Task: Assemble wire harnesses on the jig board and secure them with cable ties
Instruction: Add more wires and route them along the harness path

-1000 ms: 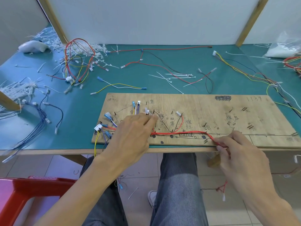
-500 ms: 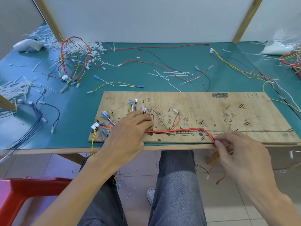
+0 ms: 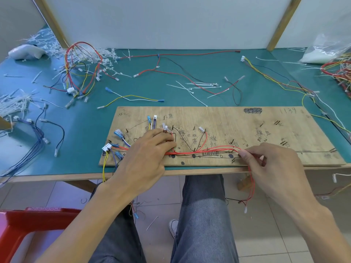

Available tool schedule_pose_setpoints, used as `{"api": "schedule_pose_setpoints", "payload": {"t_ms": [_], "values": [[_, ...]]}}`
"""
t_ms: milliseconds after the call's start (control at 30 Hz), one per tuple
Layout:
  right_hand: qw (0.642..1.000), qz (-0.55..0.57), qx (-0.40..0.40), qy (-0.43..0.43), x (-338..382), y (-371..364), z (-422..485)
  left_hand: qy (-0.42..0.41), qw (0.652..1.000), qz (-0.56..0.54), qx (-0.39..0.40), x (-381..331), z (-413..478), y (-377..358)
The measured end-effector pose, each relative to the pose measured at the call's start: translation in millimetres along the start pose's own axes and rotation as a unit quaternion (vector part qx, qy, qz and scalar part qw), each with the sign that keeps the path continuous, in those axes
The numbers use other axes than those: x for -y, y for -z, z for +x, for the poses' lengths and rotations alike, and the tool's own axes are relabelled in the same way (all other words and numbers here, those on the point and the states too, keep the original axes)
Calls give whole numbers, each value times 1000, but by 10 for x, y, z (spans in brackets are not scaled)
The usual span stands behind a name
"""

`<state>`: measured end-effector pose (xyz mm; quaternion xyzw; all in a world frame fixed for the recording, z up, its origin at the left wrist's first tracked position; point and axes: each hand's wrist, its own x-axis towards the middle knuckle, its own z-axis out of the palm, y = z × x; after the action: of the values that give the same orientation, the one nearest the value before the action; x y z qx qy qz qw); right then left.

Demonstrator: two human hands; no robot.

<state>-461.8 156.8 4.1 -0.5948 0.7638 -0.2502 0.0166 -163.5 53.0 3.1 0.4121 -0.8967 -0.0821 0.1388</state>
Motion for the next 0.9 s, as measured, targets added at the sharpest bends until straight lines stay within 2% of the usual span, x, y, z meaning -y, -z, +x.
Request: {"api": "schedule_pose_setpoints", "payload": {"t_ms": [100,233,567,633,700,767,833,900], "values": [[998,34,-48,-5,-20,-109,-63,0,1000,-5,0,7,2,-6],[987,125,-82,-54,-10,-195,-18,-7,1000,-19,-10,5,-29,-14],[958,221,-14,-180,2,-63,-28,-11,998,-39,-50,-1,-40,-55],[974,154,-7,-166,15,35,-126,-6,998,-43,-49,1,-36,-58],[989,30,11,-147,40,174,-211,-1,998,-46,-48,10,-30,-64],[988,-53,61,-131,44,308,-249,3,998,-49,-45,17,-24,-72],[985,-97,94,-106,22,385,-249,5,998,-48,-44,22,-18,-73],[986,-126,81,-79,68,426,-232,5,998,-45,-43,15,-17,-74]]}}
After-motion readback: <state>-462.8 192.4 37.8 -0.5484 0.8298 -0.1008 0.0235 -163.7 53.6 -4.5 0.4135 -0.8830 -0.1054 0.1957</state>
